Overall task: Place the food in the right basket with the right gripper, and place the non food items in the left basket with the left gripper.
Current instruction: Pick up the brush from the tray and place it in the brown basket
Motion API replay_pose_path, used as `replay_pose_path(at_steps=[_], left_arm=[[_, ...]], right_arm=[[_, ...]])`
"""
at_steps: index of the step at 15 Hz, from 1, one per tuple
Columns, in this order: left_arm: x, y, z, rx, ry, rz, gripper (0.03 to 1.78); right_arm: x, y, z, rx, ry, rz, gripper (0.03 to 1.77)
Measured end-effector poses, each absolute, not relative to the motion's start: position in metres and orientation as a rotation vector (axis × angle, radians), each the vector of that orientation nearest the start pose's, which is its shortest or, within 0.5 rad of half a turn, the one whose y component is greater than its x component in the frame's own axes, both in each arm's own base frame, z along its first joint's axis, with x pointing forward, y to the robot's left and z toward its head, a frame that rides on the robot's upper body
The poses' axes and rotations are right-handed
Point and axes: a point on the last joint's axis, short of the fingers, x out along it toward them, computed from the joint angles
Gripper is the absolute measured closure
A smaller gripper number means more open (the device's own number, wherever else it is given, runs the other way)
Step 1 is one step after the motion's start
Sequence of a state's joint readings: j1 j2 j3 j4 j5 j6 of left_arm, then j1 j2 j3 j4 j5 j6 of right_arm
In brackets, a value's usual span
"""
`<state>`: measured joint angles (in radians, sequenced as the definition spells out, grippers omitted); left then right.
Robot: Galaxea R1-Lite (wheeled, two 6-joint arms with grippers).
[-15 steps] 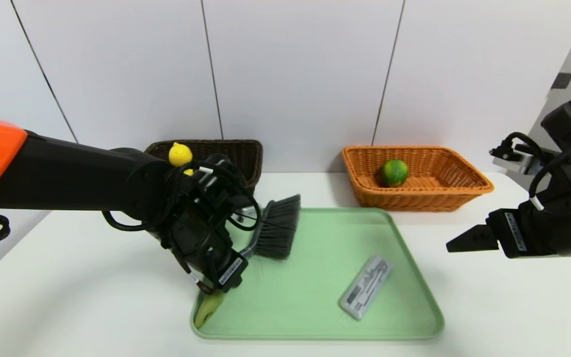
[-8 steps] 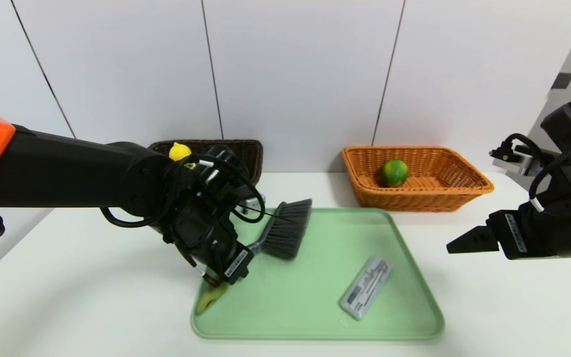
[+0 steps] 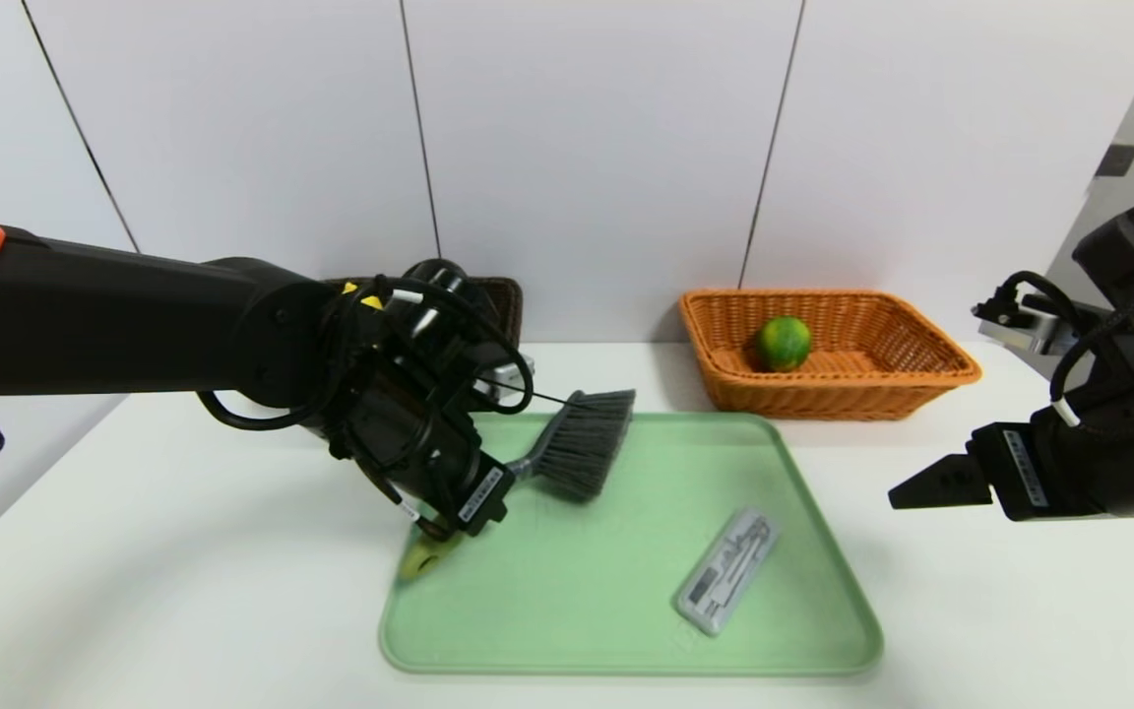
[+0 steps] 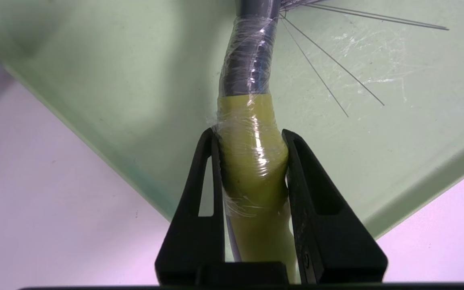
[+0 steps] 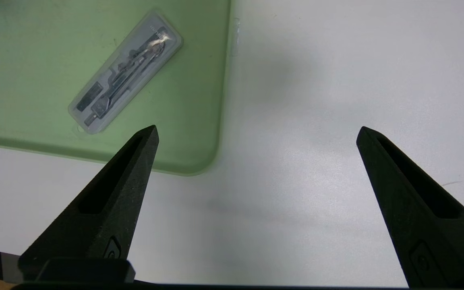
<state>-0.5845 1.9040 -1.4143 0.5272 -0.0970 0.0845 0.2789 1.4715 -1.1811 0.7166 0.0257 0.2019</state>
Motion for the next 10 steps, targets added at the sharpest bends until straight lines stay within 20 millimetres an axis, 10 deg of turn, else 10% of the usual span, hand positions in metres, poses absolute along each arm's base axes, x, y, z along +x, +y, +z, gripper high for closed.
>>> replay_pose_path(at_steps=[10], left_arm=[[0.269, -0.182, 0.212, 0.309, 0.89, -0.676, 1.34]], right_arm=[[0.203, 0.058, 0.235, 0.058, 1.019, 0.173, 0.1]])
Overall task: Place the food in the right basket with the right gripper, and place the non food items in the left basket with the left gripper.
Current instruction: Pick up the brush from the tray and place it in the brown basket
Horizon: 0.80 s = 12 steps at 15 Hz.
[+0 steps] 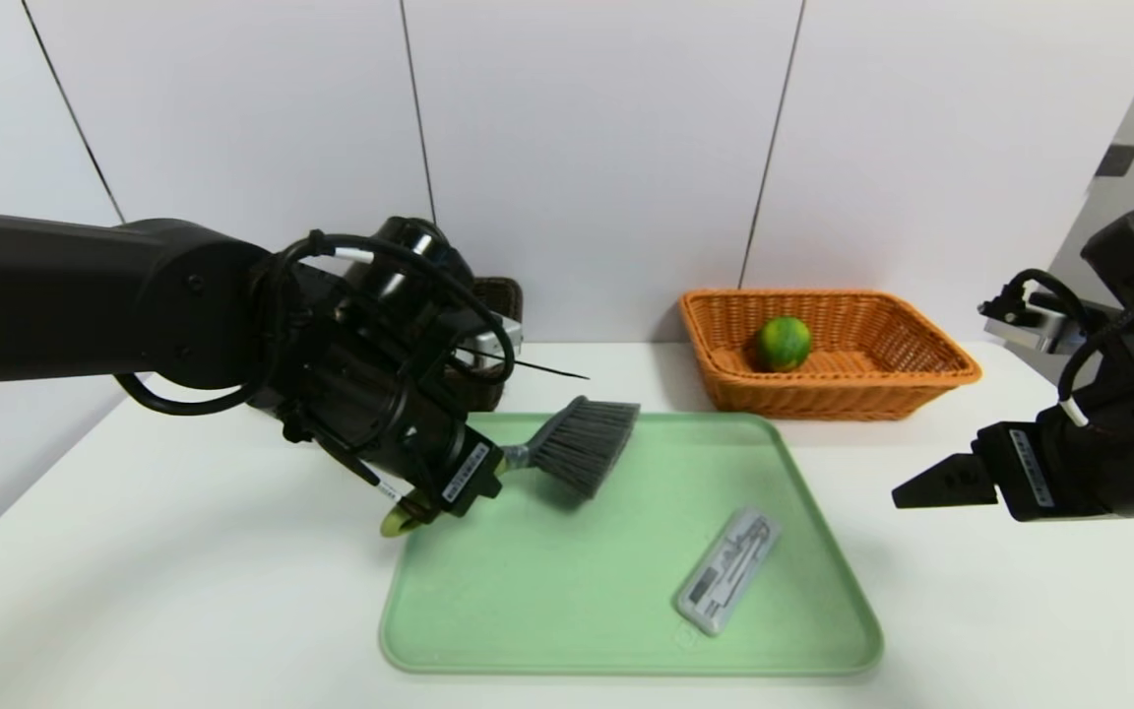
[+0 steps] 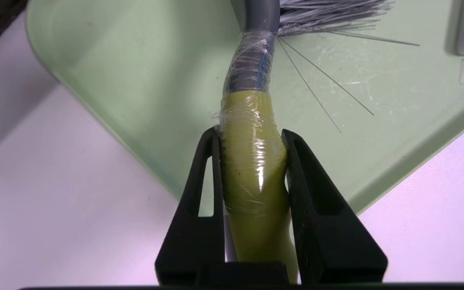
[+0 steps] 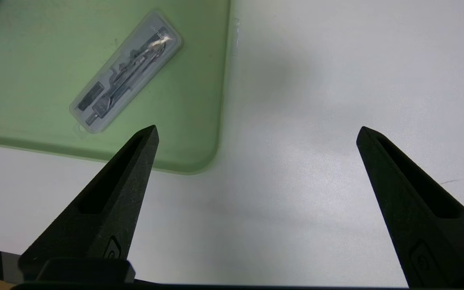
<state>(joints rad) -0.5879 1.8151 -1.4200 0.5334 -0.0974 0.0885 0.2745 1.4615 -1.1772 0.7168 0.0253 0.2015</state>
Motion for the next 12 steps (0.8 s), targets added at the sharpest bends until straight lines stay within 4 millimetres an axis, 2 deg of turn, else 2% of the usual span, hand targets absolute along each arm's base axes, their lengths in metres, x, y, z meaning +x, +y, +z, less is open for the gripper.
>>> replay_pose_path(at_steps=[12], left_arm=[[0.231, -0.159, 0.264, 0.215, 0.739, -0.67, 1.34]], right_arm=[[0.198, 0.056, 0.235, 0.06, 1.02, 0.17, 0.1]])
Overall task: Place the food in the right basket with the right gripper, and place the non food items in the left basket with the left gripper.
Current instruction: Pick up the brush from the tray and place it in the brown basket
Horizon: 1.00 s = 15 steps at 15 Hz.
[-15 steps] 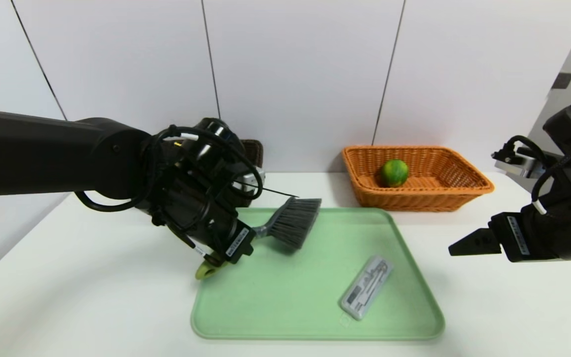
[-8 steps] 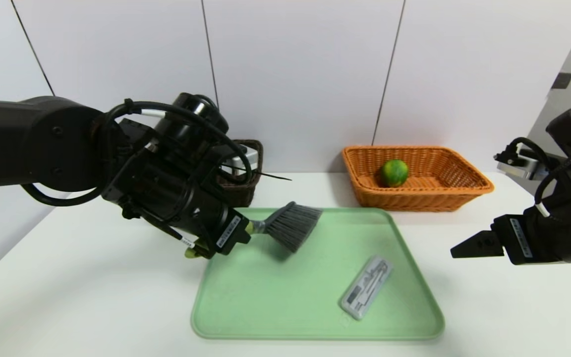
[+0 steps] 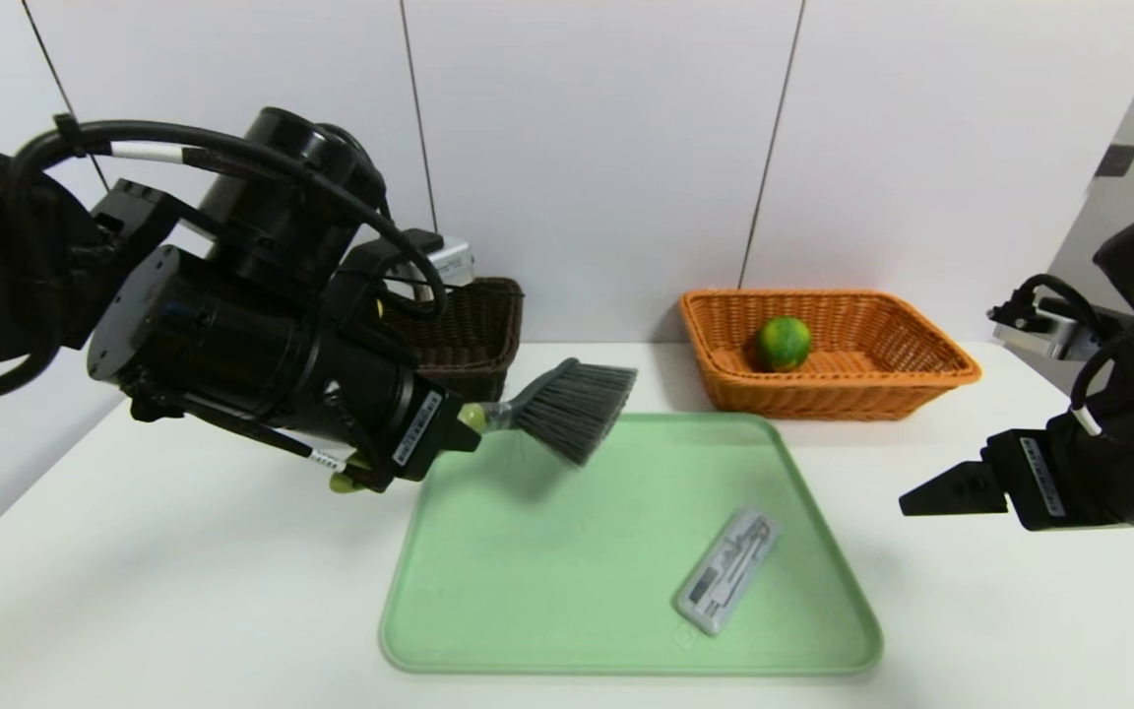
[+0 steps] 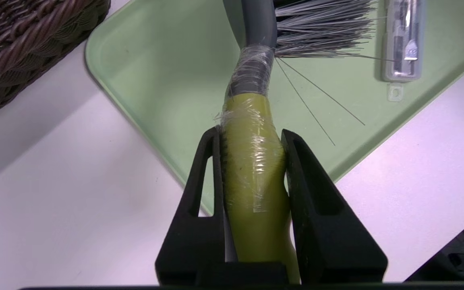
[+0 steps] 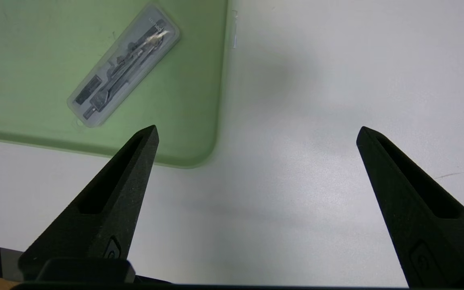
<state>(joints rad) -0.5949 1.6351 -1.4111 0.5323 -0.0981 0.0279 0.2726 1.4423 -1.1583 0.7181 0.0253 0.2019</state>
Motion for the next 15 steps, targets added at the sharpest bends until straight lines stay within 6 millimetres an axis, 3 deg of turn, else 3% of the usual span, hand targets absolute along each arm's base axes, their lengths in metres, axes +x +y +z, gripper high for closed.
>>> replay_pose_path(at_steps=[8, 15], left_arm=[[0.21, -0.133, 0.305, 0.168, 0.583, -0.581, 1.34], [0.229, -0.1, 0.332, 0.168, 0.501, -0.439, 1.34]], right_arm=[[0.193, 0.052, 0.232, 0.065, 1.027, 0.156, 0.1], [0.188, 0.048, 0.231, 0.072, 1.029, 0.142, 0.1]])
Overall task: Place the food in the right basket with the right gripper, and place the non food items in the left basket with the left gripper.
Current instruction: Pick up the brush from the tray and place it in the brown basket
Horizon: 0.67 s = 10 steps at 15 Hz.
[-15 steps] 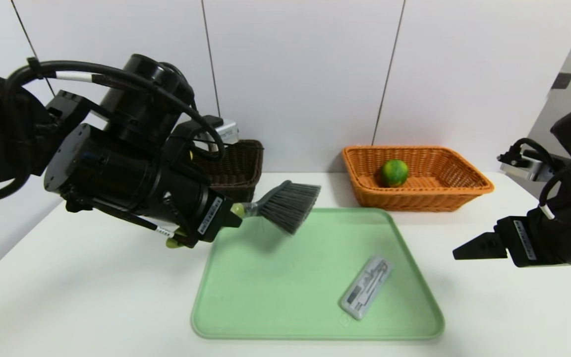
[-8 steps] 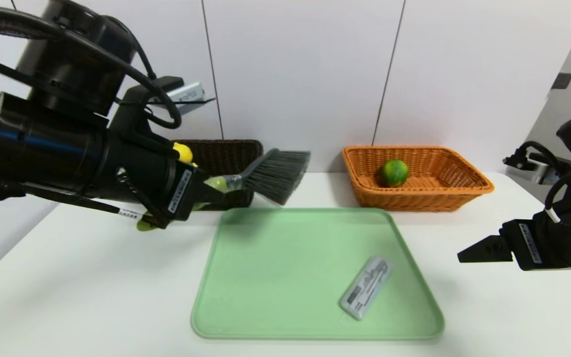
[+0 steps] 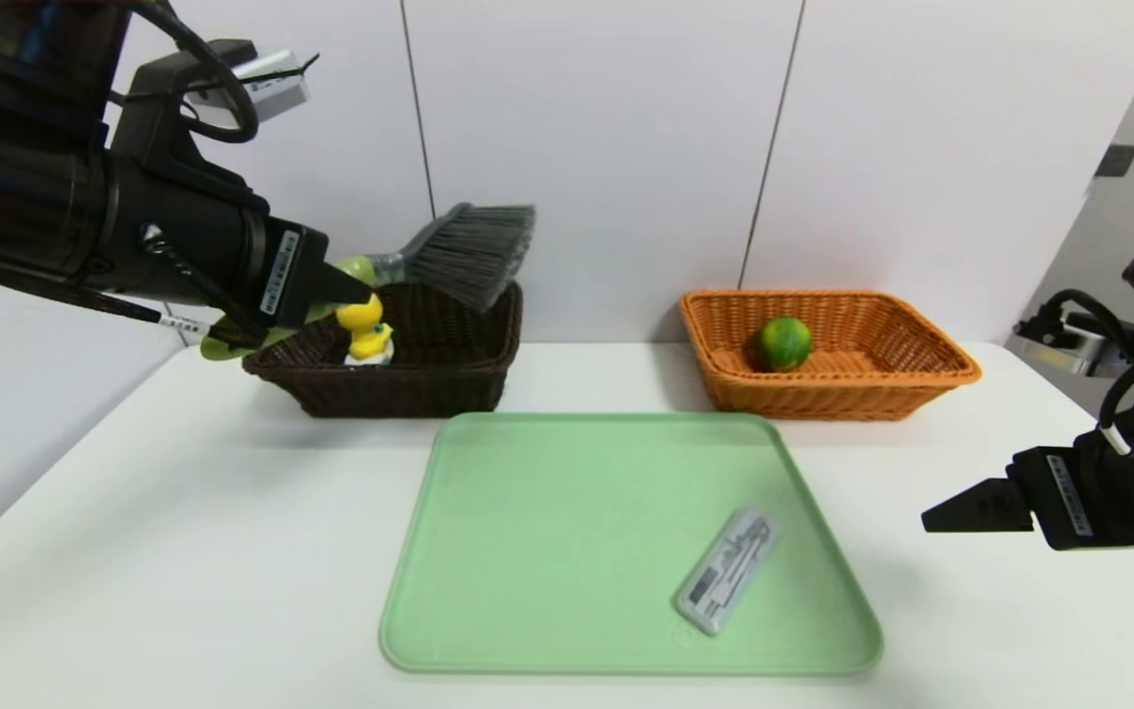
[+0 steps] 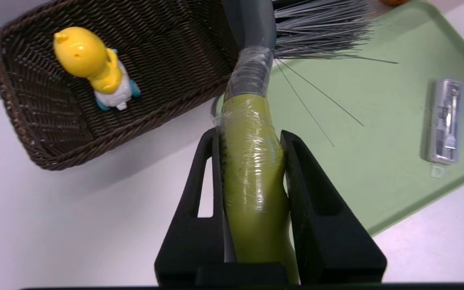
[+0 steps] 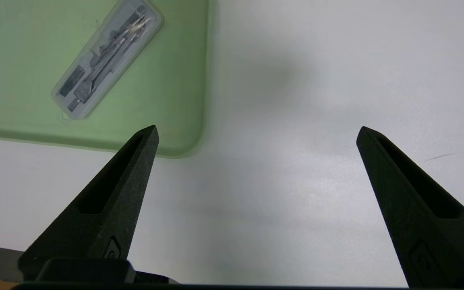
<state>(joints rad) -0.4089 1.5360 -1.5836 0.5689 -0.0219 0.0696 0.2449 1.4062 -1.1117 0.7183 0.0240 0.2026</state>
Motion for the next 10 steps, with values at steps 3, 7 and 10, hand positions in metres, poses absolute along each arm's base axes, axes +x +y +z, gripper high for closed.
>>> replay_pose_path(at_steps=[3, 7, 10], left_arm=[[0.245, -0.09, 0.332, 0.185, 0.523, -0.394, 1.34], [0.273, -0.086, 0.329, 0.165, 0.565, -0.402, 1.34], [0.286, -0.084, 0.323, 0.151, 0.632, -0.422, 1.34]], right_arm=[[0.188, 0.047, 0.23, 0.072, 1.032, 0.141, 0.1], [0.187, 0.046, 0.226, 0.073, 1.045, 0.133, 0.1], [0.185, 0.045, 0.223, 0.074, 1.056, 0.129, 0.1]])
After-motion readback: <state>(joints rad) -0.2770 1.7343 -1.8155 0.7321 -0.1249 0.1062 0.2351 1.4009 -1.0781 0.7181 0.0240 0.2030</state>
